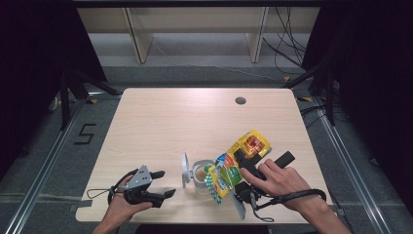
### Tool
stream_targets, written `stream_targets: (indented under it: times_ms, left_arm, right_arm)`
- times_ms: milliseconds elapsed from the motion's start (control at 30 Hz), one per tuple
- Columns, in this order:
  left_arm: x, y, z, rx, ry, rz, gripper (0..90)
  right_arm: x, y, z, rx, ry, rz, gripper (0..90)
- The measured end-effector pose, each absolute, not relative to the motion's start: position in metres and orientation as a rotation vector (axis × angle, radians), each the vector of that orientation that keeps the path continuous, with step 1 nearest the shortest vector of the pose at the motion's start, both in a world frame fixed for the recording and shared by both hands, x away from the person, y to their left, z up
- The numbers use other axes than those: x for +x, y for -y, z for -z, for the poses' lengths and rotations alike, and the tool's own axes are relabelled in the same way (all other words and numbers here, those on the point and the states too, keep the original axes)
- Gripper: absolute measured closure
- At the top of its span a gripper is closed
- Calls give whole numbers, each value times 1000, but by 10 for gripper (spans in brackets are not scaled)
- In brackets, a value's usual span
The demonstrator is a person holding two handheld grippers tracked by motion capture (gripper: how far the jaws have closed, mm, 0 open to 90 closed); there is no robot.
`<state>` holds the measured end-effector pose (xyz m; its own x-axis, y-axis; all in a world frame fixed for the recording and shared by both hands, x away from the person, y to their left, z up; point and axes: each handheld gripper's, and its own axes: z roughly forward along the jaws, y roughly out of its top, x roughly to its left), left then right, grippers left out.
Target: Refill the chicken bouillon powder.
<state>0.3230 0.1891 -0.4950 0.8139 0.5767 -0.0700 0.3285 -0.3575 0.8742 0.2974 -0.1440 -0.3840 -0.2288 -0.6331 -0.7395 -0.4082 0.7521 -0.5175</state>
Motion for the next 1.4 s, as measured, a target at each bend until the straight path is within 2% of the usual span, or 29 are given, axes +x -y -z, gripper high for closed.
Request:
stream_targets:
  times_ms: [1400]
  left_arm:
    - [323,-189,495,1984,-669,-308,240]
  right_arm:
    - [298,144,384,-830,-1851,277,494]
